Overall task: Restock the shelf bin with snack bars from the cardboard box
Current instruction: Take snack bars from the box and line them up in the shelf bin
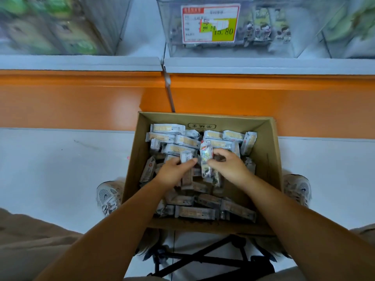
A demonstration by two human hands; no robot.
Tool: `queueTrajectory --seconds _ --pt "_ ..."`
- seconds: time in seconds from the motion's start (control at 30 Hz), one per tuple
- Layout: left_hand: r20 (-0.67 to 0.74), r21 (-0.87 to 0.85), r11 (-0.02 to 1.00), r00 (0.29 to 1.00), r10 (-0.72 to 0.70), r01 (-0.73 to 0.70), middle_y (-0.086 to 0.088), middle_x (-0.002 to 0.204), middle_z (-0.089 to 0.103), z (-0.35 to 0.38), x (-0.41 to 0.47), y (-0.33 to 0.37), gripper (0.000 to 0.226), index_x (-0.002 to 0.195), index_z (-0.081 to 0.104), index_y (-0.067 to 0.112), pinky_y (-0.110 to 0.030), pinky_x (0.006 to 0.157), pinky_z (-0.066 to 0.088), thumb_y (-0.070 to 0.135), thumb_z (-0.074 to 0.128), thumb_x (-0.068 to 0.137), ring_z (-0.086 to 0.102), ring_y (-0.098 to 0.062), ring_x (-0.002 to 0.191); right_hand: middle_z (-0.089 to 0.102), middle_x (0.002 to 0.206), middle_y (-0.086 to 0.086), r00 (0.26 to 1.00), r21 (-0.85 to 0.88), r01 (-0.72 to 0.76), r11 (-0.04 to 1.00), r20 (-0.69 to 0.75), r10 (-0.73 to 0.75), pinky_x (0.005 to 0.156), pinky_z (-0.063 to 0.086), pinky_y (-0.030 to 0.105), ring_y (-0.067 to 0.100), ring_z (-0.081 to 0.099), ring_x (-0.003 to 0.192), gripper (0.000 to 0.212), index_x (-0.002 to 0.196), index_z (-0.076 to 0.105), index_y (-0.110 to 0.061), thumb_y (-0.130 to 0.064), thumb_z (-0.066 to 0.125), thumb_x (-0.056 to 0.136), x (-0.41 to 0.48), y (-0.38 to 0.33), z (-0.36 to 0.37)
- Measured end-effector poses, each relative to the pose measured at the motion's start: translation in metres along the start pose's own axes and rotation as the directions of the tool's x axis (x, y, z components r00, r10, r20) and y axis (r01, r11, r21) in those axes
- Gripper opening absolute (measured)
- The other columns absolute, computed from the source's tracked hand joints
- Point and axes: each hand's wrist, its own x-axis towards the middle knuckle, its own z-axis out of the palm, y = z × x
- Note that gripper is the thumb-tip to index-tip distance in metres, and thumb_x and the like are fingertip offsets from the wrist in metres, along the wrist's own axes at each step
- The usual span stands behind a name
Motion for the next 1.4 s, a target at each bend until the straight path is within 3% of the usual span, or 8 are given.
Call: queueTrajectory --seconds 0.17,0.3,0.43,0.63,0.93,1.13,1.27,1.4 --pt "0.120 -0.355 0.934 0.993 0.014 0.030 0.000 0.164 0.015 -0.001 -0.013 0.033 0.132 0.157 0.005 0.022 -0.056 0.117 0.024 0.073 0.077 0.060 0.020 -0.028 0.149 0.057 0.113 -0.010 0.991 0.103 0.131 0.986 0.020 -0.134 0.066 0.044 0.023 0.008 0.059 0.082 0.046 0.131 0.051 -0.039 -0.049 0.061 0.087 -0.022 -0.045 -0.010" --pt "0.172 -0.336 0.942 0.983 0.067 -0.005 -0.001 0.153 0.043 -0.016 -0.025 0.061 0.115 0.147 0.042 0.026 -0.058 0.114 0.030 0.068 0.087 0.050 0.038 -0.024 0.142 0.048 0.138 -0.014 0.970 0.163 0.240 0.957 0.007 -0.245 0.090 0.043 0.024 0.008 0.049 0.122 0.050 0.129 0.051 -0.047 -0.044 0.070 0.083 -0.038 -0.069 -0.026" --pt "0.191 -0.409 0.907 0.964 0.188 -0.096 -0.008 0.126 0.068 -0.035 -0.044 0.101 0.068 0.122 0.068 0.022 -0.054 0.104 0.046 0.046 0.089 0.061 0.062 -0.030 0.119 0.057 0.126 -0.010 0.943 0.325 0.303 0.896 0.033 -0.331 0.080 0.052 0.016 0.002 0.057 0.109 0.062 0.131 0.046 -0.044 -0.009 0.070 0.085 -0.053 -0.098 -0.052" --pt "0.126 -0.308 0.903 0.928 0.351 -0.300 -0.009 0.126 0.068 -0.056 -0.082 0.166 0.074 0.121 0.069 0.017 -0.054 0.109 0.040 0.041 0.094 0.055 0.057 -0.033 0.125 0.067 0.115 0.014 0.931 0.498 0.341 0.798 -0.062 -0.359 0.080 0.053 0.035 0.022 0.065 0.094 0.042 0.120 0.049 -0.006 0.006 0.065 0.083 -0.082 -0.157 -0.093" --pt "-0.087 -0.256 0.800 0.837 0.540 -0.543 0.000 0.101 0.077 -0.078 -0.144 0.249 0.048 0.112 0.069 0.018 -0.043 0.095 0.052 0.027 0.087 0.068 0.072 -0.022 0.098 0.063 0.105 -0.007 0.829 0.170 0.559 0.812 -0.100 -0.550 0.067 0.050 0.015 0.003 0.069 0.086 0.039 0.119 0.057 -0.039 -0.025 0.071 0.084 -0.136 -0.229 -0.135" --pt "-0.248 -0.115 0.735 0.736 0.630 -0.668 0.017 0.096 0.069 -0.090 -0.149 0.277 0.035 0.097 0.058 0.033 -0.014 0.069 0.045 0.031 0.084 0.074 0.059 0.012 0.073 0.065 0.099 0.003 0.787 0.080 0.605 0.792 -0.205 -0.581 0.074 0.053 0.033 0.017 0.068 0.087 0.040 0.113 0.058 -0.041 -0.018 0.073 0.084 -0.119 -0.263 -0.141" --pt "-0.416 0.005 0.737 0.669 0.616 -0.676 0.007 0.117 0.065 -0.113 -0.139 0.279 0.059 0.122 0.055 0.020 -0.033 0.088 0.052 0.037 0.083 0.073 0.063 -0.014 0.100 0.065 0.099 -0.002 0.768 0.006 0.587 0.810 -0.322 -0.554 0.073 0.051 0.033 0.016 0.066 0.085 0.037 0.114 0.058 -0.039 -0.021 0.071 0.085 -0.084 -0.284 -0.163" --pt "-0.475 0.029 0.763 0.663 0.579 -0.646 -0.001 0.093 0.071 -0.135 -0.123 0.266 0.035 0.104 0.061 0.020 -0.032 0.065 0.056 0.029 0.081 0.077 0.070 -0.019 0.081 0.065 0.107 0.005 0.835 -0.037 0.471 0.881 -0.305 -0.459 0.089 0.052 0.038 0.019 0.065 0.094 0.038 0.116 0.057 -0.034 -0.021 0.072 0.084 -0.037 -0.296 -0.169"
